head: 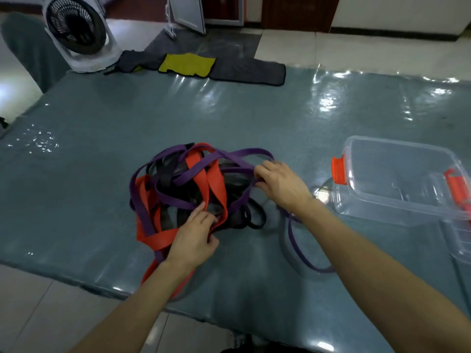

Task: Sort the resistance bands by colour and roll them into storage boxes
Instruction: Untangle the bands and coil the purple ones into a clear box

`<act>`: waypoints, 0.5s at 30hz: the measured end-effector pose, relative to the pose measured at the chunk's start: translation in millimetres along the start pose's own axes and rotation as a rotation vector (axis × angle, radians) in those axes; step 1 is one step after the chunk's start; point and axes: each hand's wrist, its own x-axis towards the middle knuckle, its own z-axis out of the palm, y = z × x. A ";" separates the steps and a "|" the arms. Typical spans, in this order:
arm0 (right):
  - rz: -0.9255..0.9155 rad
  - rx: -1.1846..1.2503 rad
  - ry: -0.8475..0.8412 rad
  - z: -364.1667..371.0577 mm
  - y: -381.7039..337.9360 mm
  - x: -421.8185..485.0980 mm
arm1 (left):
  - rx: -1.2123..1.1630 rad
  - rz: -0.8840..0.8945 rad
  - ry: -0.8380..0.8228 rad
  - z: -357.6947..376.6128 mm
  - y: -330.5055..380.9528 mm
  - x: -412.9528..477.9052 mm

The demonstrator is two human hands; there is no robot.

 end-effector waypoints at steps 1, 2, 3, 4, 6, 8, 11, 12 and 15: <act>0.054 0.061 -0.025 -17.6 -4.3 4.1 | -0.017 0.016 0.048 -13.1 -2.5 5.9; 0.101 0.086 -0.048 -38.6 -8.1 10.6 | -0.045 0.018 0.099 -28.2 -4.6 12.9; 0.116 0.069 -0.062 -61.4 -10.0 18.9 | -0.082 0.013 0.153 -45.2 -7.4 19.9; 0.116 0.042 -0.060 -86.0 -12.7 27.9 | -0.126 0.006 0.209 -62.9 -10.0 27.2; 0.094 0.005 0.051 -138.2 -24.0 45.3 | -0.245 -0.032 0.321 -101.0 -12.2 43.1; 0.062 0.025 0.253 -186.2 -41.7 60.3 | -0.488 -0.101 0.373 -137.7 -10.1 60.6; 0.027 -0.026 0.202 -247.2 -68.9 75.5 | -0.732 -0.152 0.232 -179.8 5.7 78.4; 0.016 -0.059 0.162 -264.5 -72.8 78.4 | -0.763 -0.174 0.146 -187.8 12.2 81.3; 0.025 -0.050 0.356 -304.3 -81.6 74.7 | -0.893 -0.244 0.029 -196.6 27.7 82.8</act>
